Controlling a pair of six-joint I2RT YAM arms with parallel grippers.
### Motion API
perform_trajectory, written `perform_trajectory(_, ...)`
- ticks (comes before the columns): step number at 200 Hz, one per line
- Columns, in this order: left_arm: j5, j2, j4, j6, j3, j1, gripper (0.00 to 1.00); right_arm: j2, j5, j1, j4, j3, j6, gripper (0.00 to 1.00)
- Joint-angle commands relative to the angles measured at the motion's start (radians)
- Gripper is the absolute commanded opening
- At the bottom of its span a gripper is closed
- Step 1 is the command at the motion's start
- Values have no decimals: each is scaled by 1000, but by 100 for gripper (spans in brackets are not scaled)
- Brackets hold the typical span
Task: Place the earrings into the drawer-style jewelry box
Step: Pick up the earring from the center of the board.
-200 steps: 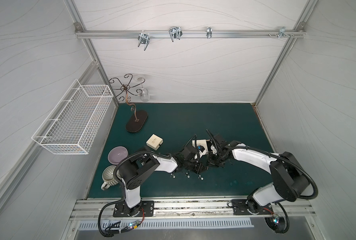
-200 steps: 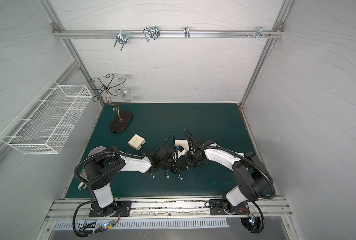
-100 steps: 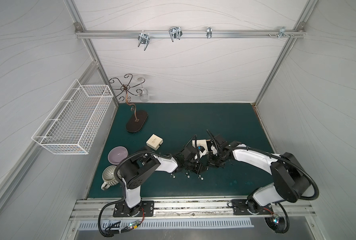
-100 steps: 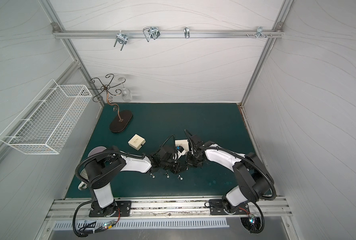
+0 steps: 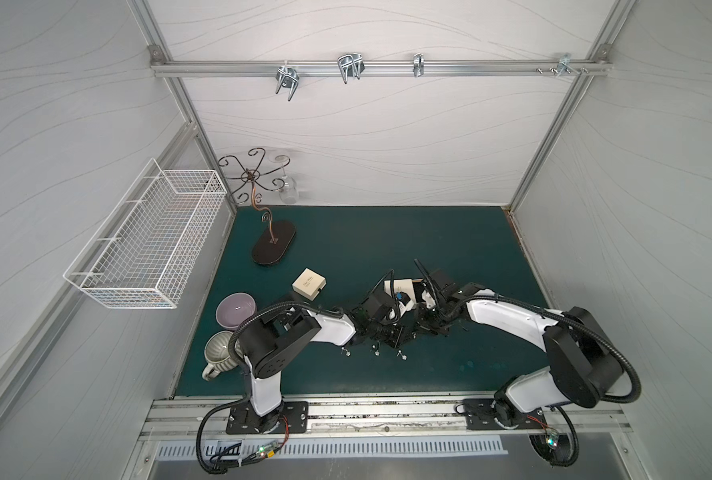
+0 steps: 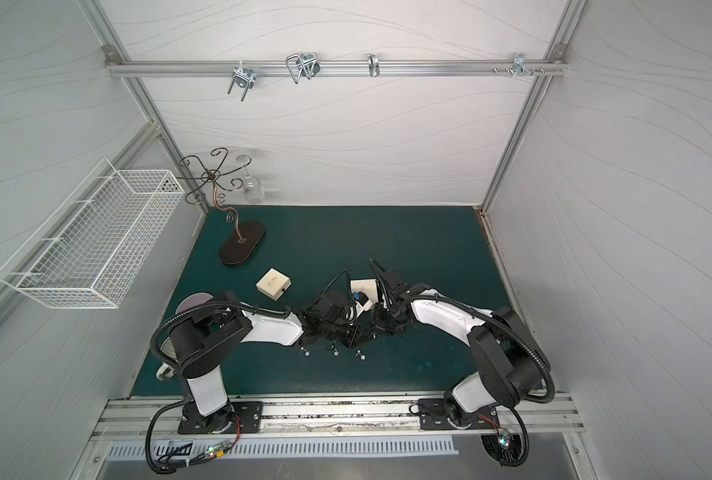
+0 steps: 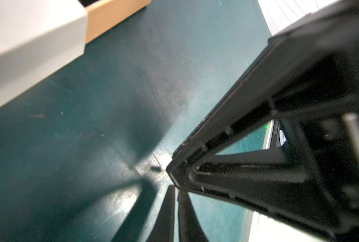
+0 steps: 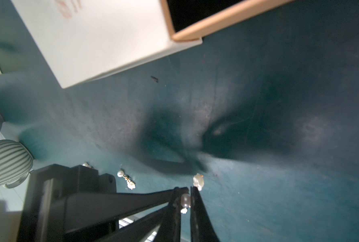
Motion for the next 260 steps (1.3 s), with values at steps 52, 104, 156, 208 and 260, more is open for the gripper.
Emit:
perform_trajectory(52, -8, -51, -3, 28, 28, -3, 1, -98, -28, -21, 40, -43, -6, 15)
perform_trajectory(104, 23, -132, -92, 57, 26, 13, 0, -246, -206, -138, 183, -120, -105, 32)
perform_trajectory(156, 201, -335, -314, -53, 41, 90, 0, -420, -562, -342, 482, -231, -209, 31)
perform_trajectory(208, 309, -509, -736, -94, 122, 146, 0, -405, -797, -333, 652, -219, -206, 31)
perform_trajectory(260, 307, -565, -1219, 187, 336, 212, 0, -326, -867, -129, 550, -92, -293, 33)
